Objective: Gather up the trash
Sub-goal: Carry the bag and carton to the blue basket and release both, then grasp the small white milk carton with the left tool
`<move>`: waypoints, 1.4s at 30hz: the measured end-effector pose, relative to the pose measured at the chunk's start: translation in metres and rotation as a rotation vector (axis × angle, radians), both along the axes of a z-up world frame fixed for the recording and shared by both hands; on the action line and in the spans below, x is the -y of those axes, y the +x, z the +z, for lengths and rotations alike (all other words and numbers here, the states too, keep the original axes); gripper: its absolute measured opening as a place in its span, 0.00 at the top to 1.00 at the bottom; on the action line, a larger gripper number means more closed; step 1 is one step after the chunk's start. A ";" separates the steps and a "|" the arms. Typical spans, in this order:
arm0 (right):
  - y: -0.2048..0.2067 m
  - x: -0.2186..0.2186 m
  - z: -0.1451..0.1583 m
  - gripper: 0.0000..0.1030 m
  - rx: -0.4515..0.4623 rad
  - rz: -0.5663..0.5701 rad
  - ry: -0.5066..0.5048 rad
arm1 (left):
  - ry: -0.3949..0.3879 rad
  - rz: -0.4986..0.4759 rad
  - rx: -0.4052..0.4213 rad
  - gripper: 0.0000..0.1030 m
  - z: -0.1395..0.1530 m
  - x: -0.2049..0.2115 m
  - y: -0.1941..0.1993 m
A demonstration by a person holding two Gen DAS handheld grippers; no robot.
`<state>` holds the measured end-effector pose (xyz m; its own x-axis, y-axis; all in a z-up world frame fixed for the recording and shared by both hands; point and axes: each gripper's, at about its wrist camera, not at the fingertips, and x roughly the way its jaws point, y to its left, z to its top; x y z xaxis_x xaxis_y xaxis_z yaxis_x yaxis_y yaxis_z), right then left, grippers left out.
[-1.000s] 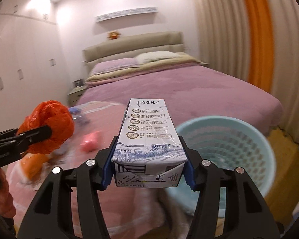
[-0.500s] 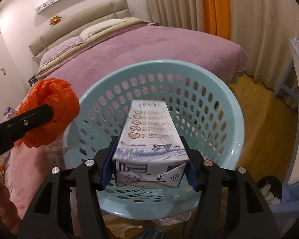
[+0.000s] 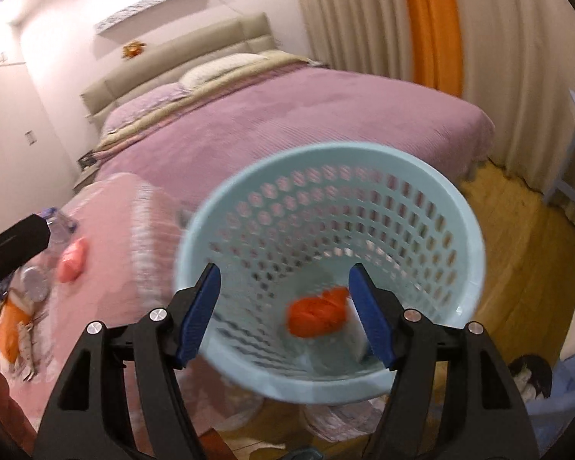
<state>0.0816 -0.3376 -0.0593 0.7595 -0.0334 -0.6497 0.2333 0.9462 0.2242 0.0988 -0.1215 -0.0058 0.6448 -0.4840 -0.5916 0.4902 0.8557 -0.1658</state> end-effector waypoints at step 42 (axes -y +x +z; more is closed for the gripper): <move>0.027 -0.187 0.029 0.36 0.122 0.459 -0.156 | 0.095 0.512 -0.191 0.36 -0.013 -0.213 0.057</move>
<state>0.1083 -0.1504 -0.0300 0.7885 0.2331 -0.5691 -0.2346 0.9694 0.0720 0.1559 0.0911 -0.0189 0.6610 -0.0753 -0.7466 -0.0239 0.9923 -0.1213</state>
